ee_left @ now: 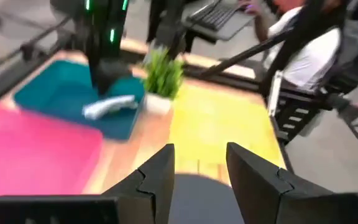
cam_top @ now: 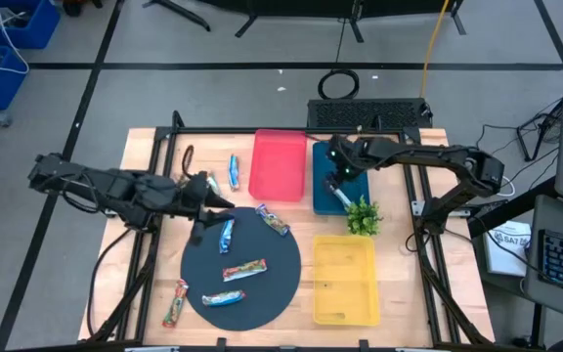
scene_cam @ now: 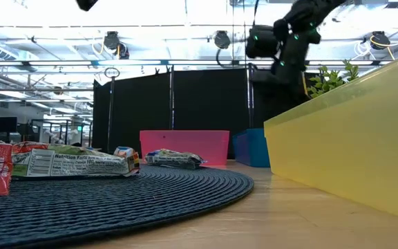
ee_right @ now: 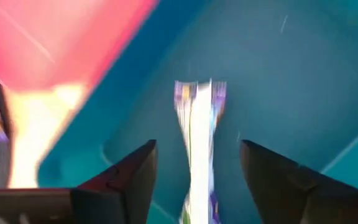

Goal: Pick and place Granola Bars by type
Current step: Put the blue granola bar into the blue bin

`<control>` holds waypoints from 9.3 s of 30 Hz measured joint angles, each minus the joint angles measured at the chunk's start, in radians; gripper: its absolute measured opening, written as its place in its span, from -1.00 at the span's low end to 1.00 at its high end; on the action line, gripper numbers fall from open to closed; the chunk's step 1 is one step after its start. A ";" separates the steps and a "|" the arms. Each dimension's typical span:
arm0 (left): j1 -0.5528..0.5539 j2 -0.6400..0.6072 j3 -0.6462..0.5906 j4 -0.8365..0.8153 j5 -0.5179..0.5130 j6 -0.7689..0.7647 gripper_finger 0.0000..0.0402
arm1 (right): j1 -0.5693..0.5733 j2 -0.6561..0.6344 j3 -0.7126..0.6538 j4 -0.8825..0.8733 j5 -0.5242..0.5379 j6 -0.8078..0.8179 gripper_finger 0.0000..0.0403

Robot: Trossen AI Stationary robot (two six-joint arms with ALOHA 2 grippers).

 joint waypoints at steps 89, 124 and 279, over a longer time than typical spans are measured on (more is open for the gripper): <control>-0.064 0.300 0.279 -0.007 -0.364 -0.121 -0.84 | 0.451 -0.229 0.010 1.001 0.146 -0.181 0.30; 0.120 0.436 0.278 0.314 -0.161 -0.017 -0.85 | 0.477 -0.219 0.010 1.037 0.173 -0.139 0.23; 0.254 0.396 0.278 0.391 0.094 0.311 -0.94 | 0.507 -0.241 -0.003 1.049 0.380 -0.282 0.25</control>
